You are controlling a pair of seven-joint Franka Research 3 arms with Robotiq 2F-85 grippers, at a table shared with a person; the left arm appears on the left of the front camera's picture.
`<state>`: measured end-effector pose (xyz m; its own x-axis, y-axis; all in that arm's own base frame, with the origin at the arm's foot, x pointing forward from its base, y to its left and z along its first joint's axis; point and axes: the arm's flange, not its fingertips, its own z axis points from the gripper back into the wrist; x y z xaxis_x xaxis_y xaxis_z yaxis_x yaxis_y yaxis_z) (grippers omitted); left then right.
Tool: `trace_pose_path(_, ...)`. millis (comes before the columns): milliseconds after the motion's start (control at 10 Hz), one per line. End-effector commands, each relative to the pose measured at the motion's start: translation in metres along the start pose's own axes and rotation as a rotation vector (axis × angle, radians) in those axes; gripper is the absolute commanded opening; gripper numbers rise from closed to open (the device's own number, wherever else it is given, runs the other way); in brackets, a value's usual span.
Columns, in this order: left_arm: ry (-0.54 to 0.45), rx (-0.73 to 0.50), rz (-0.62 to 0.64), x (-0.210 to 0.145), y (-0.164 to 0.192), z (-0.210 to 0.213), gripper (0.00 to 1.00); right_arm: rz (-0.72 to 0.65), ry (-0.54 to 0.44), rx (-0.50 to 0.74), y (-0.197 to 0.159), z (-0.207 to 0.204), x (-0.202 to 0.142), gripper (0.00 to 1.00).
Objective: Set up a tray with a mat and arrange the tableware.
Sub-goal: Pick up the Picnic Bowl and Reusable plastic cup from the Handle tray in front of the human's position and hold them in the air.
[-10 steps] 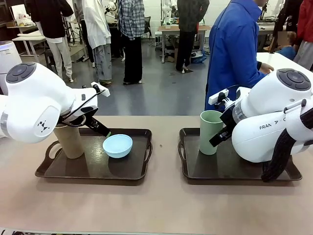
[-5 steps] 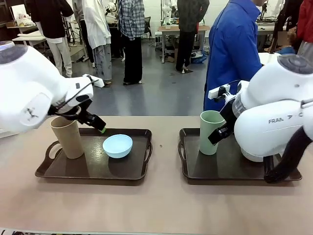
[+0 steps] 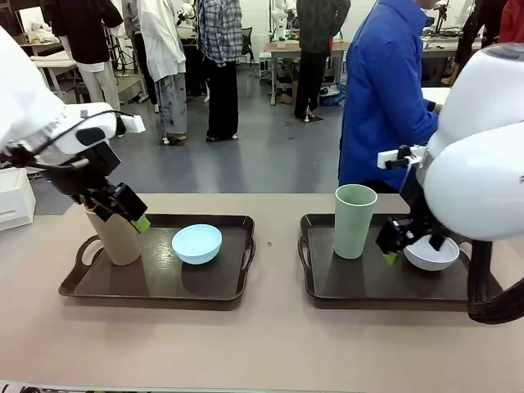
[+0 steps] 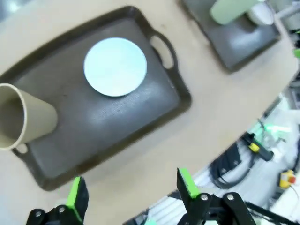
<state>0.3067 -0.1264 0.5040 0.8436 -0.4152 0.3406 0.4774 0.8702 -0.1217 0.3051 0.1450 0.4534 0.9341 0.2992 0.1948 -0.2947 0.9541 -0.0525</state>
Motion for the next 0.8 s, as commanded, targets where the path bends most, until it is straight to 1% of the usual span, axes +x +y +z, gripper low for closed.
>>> trace_pose_path(0, -0.021, -0.181, -0.006, -0.024, 0.030, 0.001, 1.00, -0.131, -0.058, -0.020, -0.049, -0.019, -0.064, 1.00)
trace_pose_path(100, -0.053, -0.271, 0.003, -0.019, 0.047, 0.008, 1.00, -0.175, -0.097, 0.041, -0.073, -0.015, -0.064, 1.00)
trace_pose_path(200, -0.102, -0.402, 0.038, -0.019, 0.064, 0.015, 1.00, -0.193, -0.137, 0.168, -0.097, -0.013, -0.068, 1.00)
trace_pose_path(300, -0.128, -0.441, 0.063, -0.020, 0.076, 0.019, 1.00, -0.217, -0.181, 0.316, -0.121, -0.010, -0.072, 1.00)
trace_pose_path(400, -0.146, -0.521, 0.099, -0.025, 0.097, 0.026, 1.00, -0.276, -0.243, 0.473, -0.148, -0.009, -0.079, 1.00)
trace_pose_path(500, -0.155, -0.596, 0.185, -0.034, 0.121, 0.031, 1.00, -0.309, -0.263, 0.615, -0.168, -0.011, -0.087, 1.00)
trace_pose_path(600, -0.156, -0.640, 0.266, -0.044, 0.142, 0.029, 1.00, -0.333, -0.271, 0.739, -0.188, -0.015, -0.095, 1.00)
trace_pose_path(700, -0.164, -0.665, 0.340, -0.056, 0.165, 0.028, 1.00, -0.346, -0.292, 0.819, -0.204, -0.020, -0.103, 1.00)
